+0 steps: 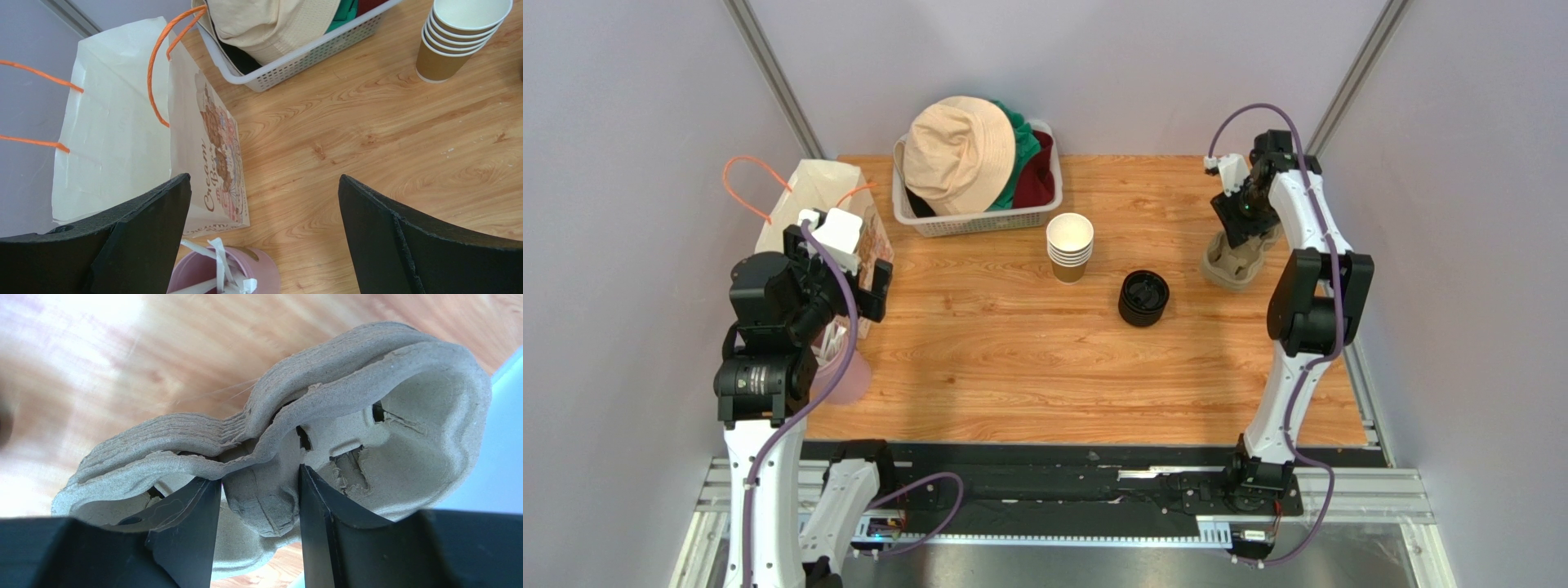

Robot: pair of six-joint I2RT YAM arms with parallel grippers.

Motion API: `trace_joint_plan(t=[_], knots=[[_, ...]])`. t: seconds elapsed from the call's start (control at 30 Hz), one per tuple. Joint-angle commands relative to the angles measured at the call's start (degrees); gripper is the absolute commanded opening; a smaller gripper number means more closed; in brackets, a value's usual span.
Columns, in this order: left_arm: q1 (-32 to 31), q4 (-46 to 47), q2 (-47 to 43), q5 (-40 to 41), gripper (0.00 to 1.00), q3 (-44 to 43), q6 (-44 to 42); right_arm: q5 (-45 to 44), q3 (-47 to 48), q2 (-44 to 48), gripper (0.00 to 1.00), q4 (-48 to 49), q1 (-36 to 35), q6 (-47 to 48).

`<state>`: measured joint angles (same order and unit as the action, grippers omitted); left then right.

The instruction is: Pack the takeout coffee

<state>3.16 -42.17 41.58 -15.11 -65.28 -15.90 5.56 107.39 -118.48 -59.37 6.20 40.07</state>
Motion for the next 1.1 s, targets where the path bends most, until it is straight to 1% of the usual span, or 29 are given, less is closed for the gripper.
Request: trace_joint_plan(t=[0.0,0.03,0.1,0.27,0.33,0.47,0.6,0.63,0.7,0.73,0.83,0.93,1.07], knots=[[0.3,1.4,-0.5,-1.2,0.98,0.2,0.7,-4.2,5.7,-2.5,0.37,2.5,0.7,-8.3],[0.3,1.4,-0.5,-1.1,0.98,0.2,0.7,-5.1,6.6,-3.3,0.37,3.0,1.0,-11.1],[0.4,1.5,-0.4,-1.2,0.98,0.2,0.7,-7.5,7.8,-4.1,0.35,3.5,1.3,-13.1],[0.3,1.4,-0.5,-1.3,0.98,0.4,0.6,-10.0,11.0,-6.9,0.37,2.6,1.3,-20.2],[0.4,1.4,-0.6,-1.2,0.98,0.4,0.5,-10.3,11.8,-8.3,0.4,2.2,1.3,-23.2],[0.4,1.3,-0.8,-1.3,0.99,0.4,0.6,-10.4,11.6,-8.9,0.42,2.2,1.3,-25.8],[0.3,1.3,-1.0,-1.2,0.99,0.6,0.6,-10.6,11.0,-8.4,0.49,2.6,1.3,-25.6],[0.4,1.4,-1.0,-1.2,0.98,0.6,0.5,-10.6,10.8,-8.4,0.52,2.7,1.3,-25.3],[0.4,1.4,-1.0,-1.2,0.99,0.6,0.5,-10.2,9.8,-7.9,0.55,3.0,1.3,-24.8],[0.4,1.4,-1.0,-1.2,0.98,0.6,0.5,-10.1,9.3,-7.7,0.59,3.1,1.3,-24.6],[0.3,1.4,-0.8,-1.3,0.99,0.8,0.5,-10.5,8.7,-7.4,0.63,3.5,1.3,-23.9],[0.3,1.3,-0.6,-1.3,0.99,0.6,0.5,-11.0,8.4,-7.2,0.64,3.6,1.4,-23.4],[0.4,1.5,-0.5,-1.4,0.99,0.6,0.5,-10.8,7.7,-6.9,0.62,3.7,1.3,-22.8]])
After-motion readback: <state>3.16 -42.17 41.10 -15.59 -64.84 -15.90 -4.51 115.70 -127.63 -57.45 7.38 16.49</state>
